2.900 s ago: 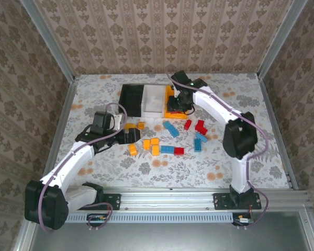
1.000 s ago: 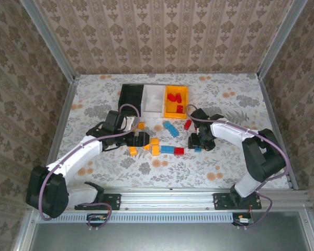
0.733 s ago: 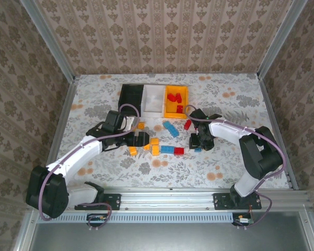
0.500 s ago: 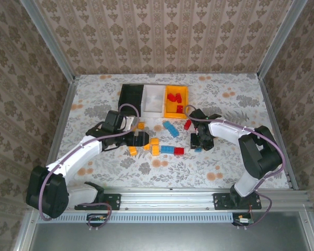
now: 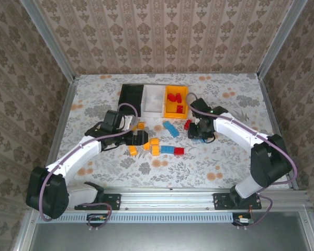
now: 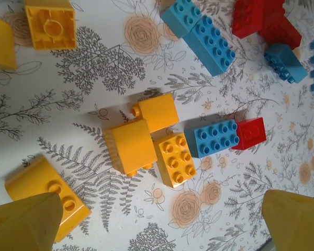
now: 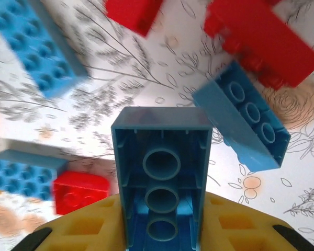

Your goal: Sort the legos into containers by color

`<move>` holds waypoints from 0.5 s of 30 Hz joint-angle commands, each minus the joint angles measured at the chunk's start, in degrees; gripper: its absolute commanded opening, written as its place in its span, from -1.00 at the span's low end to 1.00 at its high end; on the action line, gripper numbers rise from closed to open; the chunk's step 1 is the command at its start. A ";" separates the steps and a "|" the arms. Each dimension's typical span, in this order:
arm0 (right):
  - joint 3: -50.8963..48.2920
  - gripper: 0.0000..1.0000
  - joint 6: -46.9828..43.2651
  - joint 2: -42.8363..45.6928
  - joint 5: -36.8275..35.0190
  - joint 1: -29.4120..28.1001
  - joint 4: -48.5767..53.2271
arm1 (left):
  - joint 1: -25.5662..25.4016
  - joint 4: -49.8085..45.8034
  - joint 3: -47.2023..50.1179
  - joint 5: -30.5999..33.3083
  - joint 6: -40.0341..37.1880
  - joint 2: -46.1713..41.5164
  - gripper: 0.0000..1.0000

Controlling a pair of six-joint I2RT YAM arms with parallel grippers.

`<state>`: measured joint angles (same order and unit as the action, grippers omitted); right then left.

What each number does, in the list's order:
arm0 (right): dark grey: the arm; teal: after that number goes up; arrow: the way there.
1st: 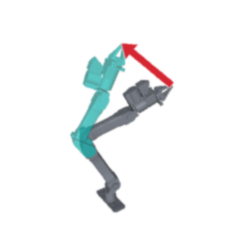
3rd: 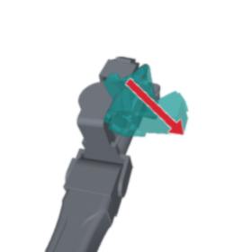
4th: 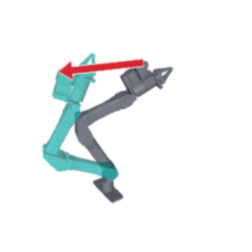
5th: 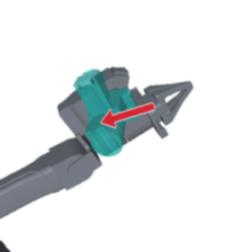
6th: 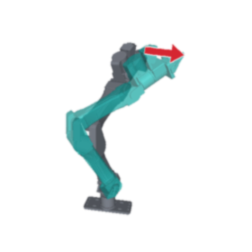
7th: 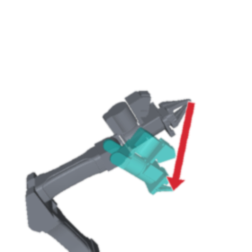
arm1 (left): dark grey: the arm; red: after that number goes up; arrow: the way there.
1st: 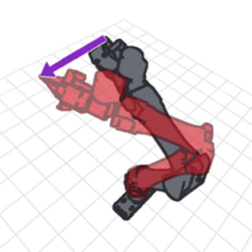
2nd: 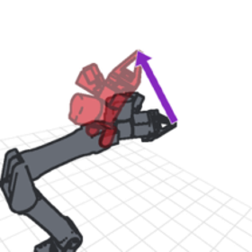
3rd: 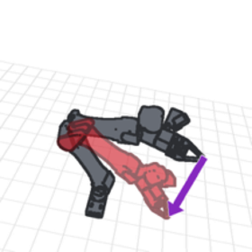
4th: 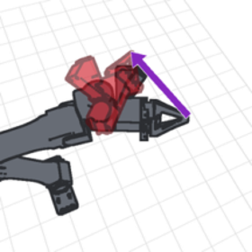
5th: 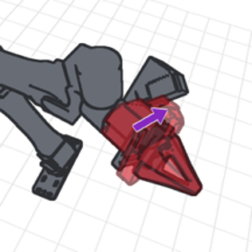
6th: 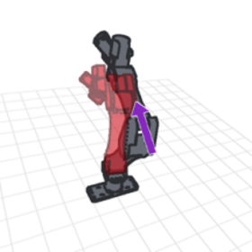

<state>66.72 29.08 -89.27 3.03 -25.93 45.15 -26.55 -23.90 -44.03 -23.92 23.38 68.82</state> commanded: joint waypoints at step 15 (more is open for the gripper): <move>50.89 -0.35 1.57 -34.91 12.94 -2.92 1.56 | 10.15 -2.49 6.95 -1.05 0.87 -11.75 1.00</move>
<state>111.24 29.67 -119.02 13.06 -28.73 44.53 -17.69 -24.62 -38.26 -24.05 24.86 58.46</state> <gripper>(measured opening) 0.324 0.997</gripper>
